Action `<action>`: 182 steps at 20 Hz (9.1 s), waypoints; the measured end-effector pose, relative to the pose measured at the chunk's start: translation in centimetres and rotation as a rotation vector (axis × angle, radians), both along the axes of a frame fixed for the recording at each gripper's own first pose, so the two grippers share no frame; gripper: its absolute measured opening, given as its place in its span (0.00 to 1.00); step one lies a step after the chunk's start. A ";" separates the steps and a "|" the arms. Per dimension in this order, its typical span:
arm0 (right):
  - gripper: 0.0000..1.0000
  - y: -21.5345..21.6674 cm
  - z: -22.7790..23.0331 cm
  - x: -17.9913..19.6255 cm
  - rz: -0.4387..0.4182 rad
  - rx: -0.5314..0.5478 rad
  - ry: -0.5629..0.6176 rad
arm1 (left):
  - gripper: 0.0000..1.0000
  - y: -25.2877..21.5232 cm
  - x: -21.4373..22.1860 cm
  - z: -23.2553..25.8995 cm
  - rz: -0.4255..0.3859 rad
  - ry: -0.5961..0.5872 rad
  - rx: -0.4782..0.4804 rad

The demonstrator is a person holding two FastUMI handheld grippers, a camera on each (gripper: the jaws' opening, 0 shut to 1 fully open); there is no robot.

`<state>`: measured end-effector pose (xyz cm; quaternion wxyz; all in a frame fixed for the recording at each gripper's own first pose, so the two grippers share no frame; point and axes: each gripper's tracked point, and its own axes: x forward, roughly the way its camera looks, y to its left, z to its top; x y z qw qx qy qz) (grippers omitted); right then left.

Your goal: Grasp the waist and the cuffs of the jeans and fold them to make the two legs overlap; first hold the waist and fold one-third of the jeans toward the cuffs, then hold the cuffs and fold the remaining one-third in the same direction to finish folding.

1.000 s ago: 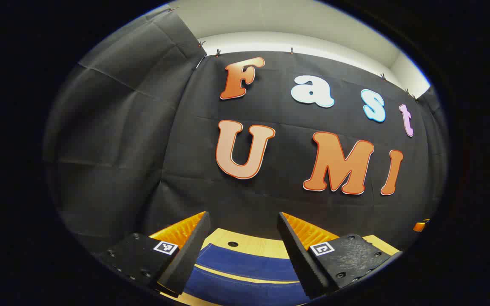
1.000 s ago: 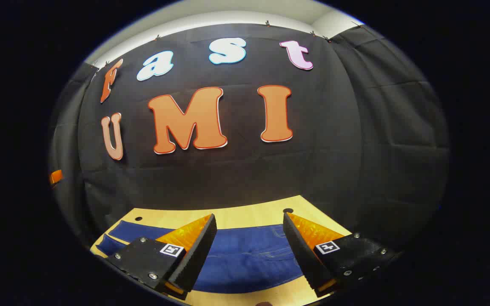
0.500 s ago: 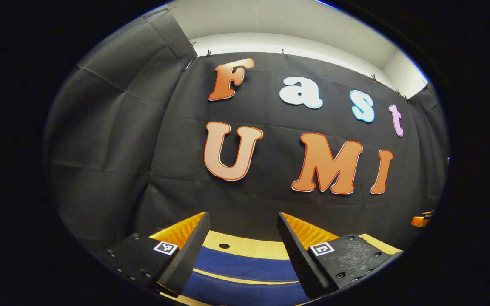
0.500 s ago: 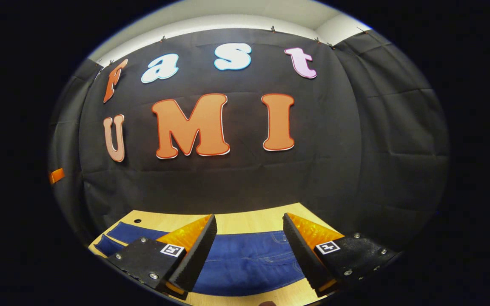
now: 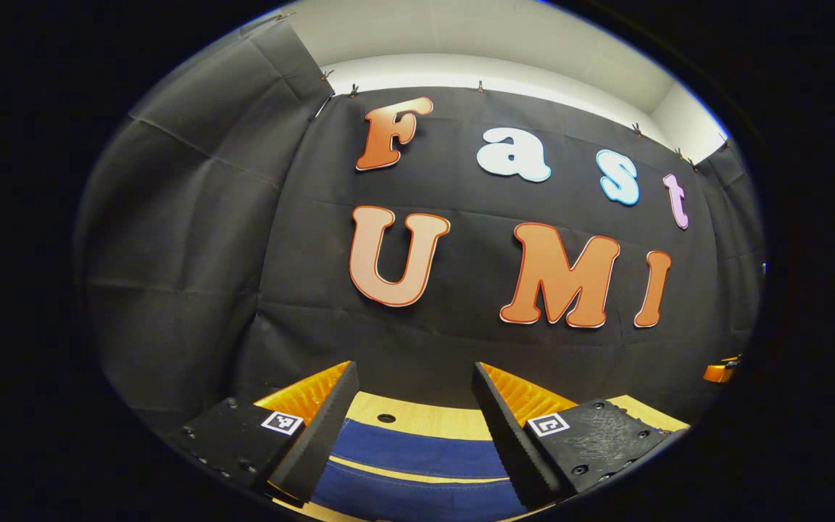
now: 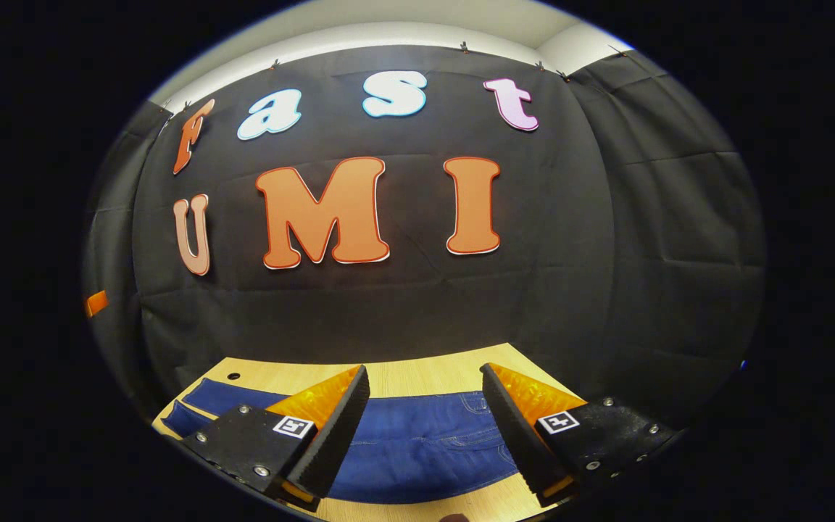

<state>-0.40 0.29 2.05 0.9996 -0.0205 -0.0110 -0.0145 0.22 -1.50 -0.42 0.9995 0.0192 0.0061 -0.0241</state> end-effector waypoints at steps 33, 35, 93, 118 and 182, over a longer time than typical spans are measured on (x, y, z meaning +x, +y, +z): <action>0.97 -0.1 -11.3 2.4 0.016 -0.071 0.299 | 0.98 11.6 -3.0 -36.0 -0.570 0.661 1.501; 0.97 0.0 -11.5 2.4 0.015 -0.066 0.305 | 0.98 11.8 -2.6 -37.1 -0.598 0.680 1.525; 0.94 -15.2 -27.5 7.7 0.450 -1.647 0.404 | 0.01 9.0 4.9 -37.2 -0.561 0.573 1.591; 0.06 -14.2 -28.2 10.3 0.634 -1.448 0.760 | 0.01 10.1 -1.7 -34.2 -0.687 0.838 1.489; 0.97 -23.2 -20.8 53.1 -0.179 0.472 0.421 | 0.98 -16.4 32.1 -22.5 -0.163 0.306 0.359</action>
